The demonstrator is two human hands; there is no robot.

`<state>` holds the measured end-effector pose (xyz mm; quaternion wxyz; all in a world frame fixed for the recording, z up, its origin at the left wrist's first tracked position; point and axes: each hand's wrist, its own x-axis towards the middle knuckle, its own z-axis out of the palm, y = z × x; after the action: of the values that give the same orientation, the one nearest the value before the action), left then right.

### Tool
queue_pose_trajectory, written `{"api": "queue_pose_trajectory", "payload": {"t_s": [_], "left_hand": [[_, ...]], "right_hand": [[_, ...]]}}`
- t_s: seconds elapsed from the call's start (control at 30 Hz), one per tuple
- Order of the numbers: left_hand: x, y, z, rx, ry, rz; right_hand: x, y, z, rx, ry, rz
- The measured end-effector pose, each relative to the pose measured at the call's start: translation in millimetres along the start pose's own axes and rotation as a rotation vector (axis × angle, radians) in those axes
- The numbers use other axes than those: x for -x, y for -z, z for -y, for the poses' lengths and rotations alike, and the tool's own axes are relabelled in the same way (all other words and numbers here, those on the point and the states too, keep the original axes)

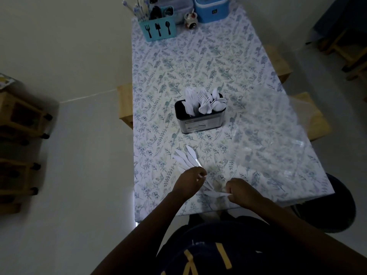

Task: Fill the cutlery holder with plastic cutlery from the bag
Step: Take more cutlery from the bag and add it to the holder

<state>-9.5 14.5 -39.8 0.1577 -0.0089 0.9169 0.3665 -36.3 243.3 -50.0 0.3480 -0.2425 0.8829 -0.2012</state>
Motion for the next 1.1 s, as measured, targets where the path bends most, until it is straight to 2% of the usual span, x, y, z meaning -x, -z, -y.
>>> {"api": "queue_pose_trajectory", "payload": {"t_s": [0.2,0.33,0.47,0.7,0.77,0.83,0.93,1.1], "left_hand": [[-2,7,1,0.161,0.069,-0.098],[-6,14,-10,0.464,0.229,-0.062],[-9,21,-26,0.643,0.265,-0.045],[-14,33,-18,1.02,0.445,-0.12],[-15,44,-7,1.158,0.469,-0.217],[-13,54,6,1.246,0.457,-0.29],[-9,65,17,1.239,0.459,-0.332],[-6,69,28,1.244,0.505,-0.349]], "right_hand": [[-1,19,2,-0.149,-0.028,-0.139],[-4,29,8,-0.232,-0.036,-0.221],[-12,36,19,-0.249,-0.021,-0.29],[-28,41,38,-0.343,-0.042,-0.388],[-30,38,35,-0.339,-0.07,-0.339],[-30,31,27,-0.23,-0.074,-0.199],[-28,15,19,-0.003,-0.049,0.012],[-30,14,22,0.076,-0.049,0.078]]}}
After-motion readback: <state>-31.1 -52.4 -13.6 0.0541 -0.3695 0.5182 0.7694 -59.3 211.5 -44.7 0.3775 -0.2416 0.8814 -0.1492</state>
